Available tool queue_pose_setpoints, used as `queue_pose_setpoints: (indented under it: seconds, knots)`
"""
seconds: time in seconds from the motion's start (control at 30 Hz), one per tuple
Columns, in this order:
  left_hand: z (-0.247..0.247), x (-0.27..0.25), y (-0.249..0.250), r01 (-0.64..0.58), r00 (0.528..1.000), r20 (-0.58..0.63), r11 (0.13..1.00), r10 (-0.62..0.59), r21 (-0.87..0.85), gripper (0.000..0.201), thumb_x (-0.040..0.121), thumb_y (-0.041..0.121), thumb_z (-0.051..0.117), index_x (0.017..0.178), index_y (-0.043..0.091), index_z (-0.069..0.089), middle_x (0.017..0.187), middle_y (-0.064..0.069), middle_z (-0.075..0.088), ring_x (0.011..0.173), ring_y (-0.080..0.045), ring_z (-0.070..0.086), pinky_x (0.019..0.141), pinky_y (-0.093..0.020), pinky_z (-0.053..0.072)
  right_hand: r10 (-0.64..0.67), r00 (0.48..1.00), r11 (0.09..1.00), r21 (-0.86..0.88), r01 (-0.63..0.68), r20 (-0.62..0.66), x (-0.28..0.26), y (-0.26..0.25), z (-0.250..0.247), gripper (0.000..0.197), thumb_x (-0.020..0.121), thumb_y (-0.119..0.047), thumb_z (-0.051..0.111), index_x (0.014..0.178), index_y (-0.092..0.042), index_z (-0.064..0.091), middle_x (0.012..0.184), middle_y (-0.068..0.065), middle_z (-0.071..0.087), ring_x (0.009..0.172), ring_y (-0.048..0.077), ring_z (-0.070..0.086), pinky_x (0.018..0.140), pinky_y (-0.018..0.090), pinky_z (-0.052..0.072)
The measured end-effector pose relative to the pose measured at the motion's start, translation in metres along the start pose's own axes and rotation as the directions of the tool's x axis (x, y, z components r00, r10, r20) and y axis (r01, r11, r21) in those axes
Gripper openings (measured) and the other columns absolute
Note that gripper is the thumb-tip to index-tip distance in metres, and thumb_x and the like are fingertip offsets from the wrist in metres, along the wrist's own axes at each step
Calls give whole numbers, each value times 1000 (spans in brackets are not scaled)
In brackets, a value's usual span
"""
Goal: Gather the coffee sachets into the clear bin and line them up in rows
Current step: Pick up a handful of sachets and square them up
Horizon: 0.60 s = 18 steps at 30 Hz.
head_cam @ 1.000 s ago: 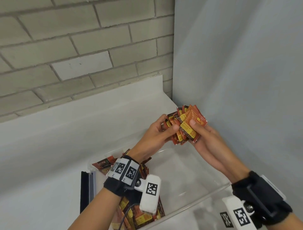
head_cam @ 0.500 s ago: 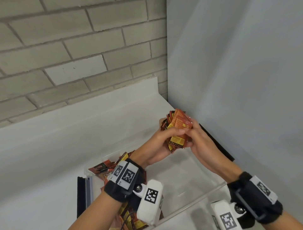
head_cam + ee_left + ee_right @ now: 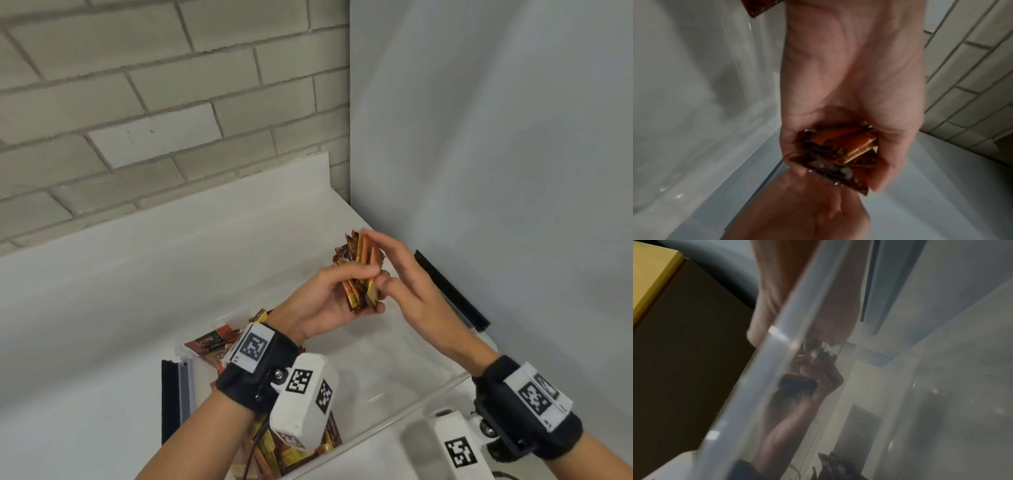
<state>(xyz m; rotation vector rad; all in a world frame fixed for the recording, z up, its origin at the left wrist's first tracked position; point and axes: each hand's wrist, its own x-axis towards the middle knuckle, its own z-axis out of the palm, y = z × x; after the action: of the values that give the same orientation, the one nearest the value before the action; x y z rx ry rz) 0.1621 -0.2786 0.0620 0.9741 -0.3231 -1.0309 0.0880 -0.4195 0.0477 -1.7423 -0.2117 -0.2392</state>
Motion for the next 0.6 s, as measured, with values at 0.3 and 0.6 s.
queue_pose_setpoints:
  seconds: [0.3, 0.6]
  knots:
    - [5, -7, 3, 98, 993, 46, 985, -105, 142, 77, 44, 43, 93, 106, 12, 60, 91, -6, 70, 88, -16, 70, 74, -31, 59, -28, 991, 974, -218, 55, 127, -2, 9, 6, 112, 65, -30, 83, 147, -43, 9, 140, -8, 29, 135, 10, 33, 112, 33, 35]
    - [14, -6, 4, 160, 984, -109, 964, -139, 211, 63, 67, 69, 41, 99, 18, 62, 87, 0, 68, 86, -12, 68, 79, -27, 56, -28, 993, 991, -129, 43, 118, -4, 1, 8, 92, 69, -13, 84, 138, -30, 25, 132, -9, 43, 121, 11, 51, 97, 33, 49]
